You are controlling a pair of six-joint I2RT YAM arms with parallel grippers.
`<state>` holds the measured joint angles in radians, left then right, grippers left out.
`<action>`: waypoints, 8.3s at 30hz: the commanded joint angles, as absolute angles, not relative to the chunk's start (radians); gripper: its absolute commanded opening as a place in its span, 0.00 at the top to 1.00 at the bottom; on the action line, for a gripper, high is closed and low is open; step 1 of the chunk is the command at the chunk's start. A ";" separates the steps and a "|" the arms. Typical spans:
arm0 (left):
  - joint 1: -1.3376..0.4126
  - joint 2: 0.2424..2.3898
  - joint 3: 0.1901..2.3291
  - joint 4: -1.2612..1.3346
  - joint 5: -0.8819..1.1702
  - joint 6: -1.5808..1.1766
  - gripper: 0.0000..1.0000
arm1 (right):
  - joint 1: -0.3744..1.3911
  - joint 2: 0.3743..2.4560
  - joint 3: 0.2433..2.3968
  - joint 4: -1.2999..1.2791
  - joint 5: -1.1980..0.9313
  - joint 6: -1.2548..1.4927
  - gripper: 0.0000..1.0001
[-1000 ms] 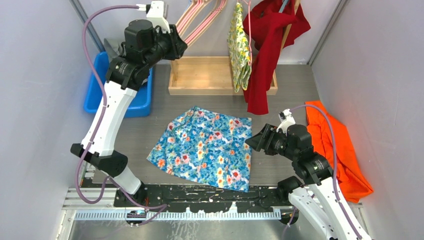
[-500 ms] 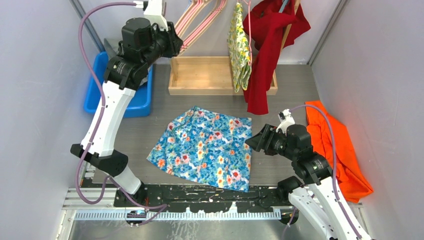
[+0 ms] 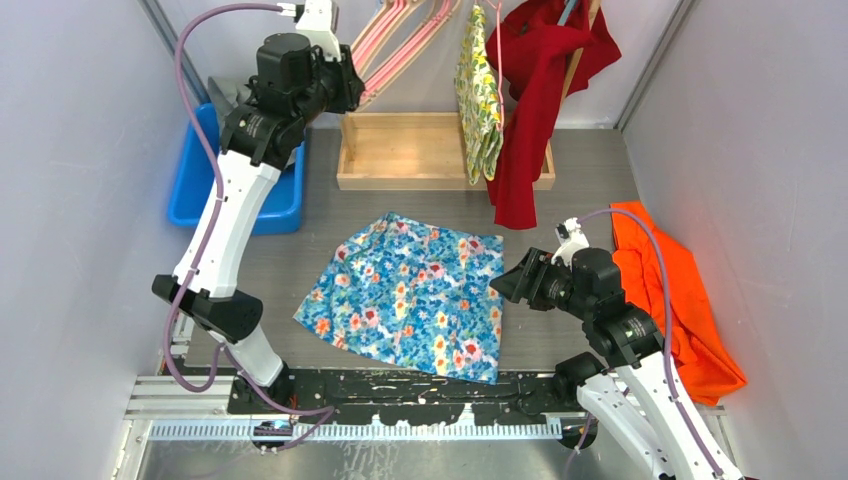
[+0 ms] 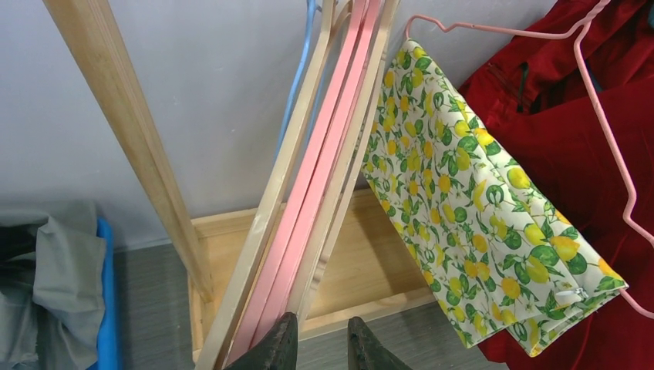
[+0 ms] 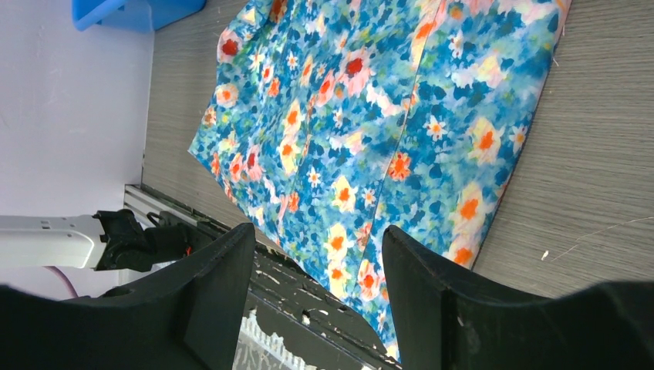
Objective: Place the skirt on the hanger
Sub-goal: Pick up the hanger from the clothesline, then hang the skirt on the hanger.
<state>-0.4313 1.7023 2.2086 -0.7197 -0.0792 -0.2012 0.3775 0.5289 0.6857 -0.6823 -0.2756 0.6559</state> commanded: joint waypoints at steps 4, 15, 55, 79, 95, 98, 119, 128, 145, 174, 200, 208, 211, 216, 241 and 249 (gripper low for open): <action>-0.422 1.683 2.243 -0.692 -0.105 -0.179 0.69 | 0.377 0.532 0.699 -0.658 -0.288 0.637 0.33; -0.408 1.697 2.235 -0.668 -0.121 -0.145 0.69 | 0.378 0.529 0.690 -0.657 -0.288 0.638 0.33; -0.382 1.874 2.370 -0.612 0.037 -0.190 0.81 | 0.377 0.507 0.679 -0.676 -0.289 0.629 0.33; -0.382 1.643 2.330 -0.549 0.132 -0.241 1.00 | 0.378 0.516 0.725 -0.689 -0.291 0.629 0.33; -0.403 1.134 1.676 -0.563 0.159 -0.423 1.00 | 0.378 0.498 0.817 -0.762 -0.282 0.612 0.33; -0.412 1.033 1.540 -0.540 0.168 -0.467 1.00 | 0.377 0.493 0.836 -0.774 -0.286 0.618 0.33; -0.534 0.602 0.756 -0.322 0.275 -0.874 1.00 | 0.378 0.539 0.926 -0.797 -0.309 0.608 0.33; -0.953 0.796 0.652 -0.014 -0.120 -0.920 1.00 | 0.378 0.588 0.969 -0.816 -0.296 0.577 0.33; -1.658 1.219 0.508 0.441 -1.012 -1.129 1.00 | 0.378 0.559 1.037 -0.982 -0.292 0.521 0.32; -1.942 1.764 0.774 -0.077 -1.324 -1.833 1.00 | 0.378 0.380 0.502 -0.934 -0.160 0.816 0.58; -1.880 1.825 0.713 0.282 -1.133 -1.540 1.00 | 0.725 0.626 0.389 -0.664 0.077 0.996 0.52; -1.882 1.818 0.718 0.250 -1.149 -1.546 1.00 | 0.796 0.606 0.322 -0.646 0.168 1.051 0.53; -1.882 1.812 0.715 0.240 -1.153 -1.547 1.00 | 0.800 0.671 0.306 -0.587 0.161 1.053 0.52; -1.883 1.801 0.713 0.224 -1.162 -1.549 1.00 | 0.811 0.769 0.296 -0.502 0.164 1.054 0.51; -1.778 1.808 0.732 0.119 -1.144 -1.513 1.00 | 0.830 0.702 0.473 -0.629 0.167 1.019 0.86; -1.753 1.786 0.739 0.029 -1.099 -1.528 1.00 | 0.836 0.701 0.530 -0.658 0.167 1.007 0.86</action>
<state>-1.7626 1.7985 0.7475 0.1963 -1.1301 -1.5887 0.8295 0.7128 0.4686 -0.6537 0.1509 1.0225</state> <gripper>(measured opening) 0.058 0.139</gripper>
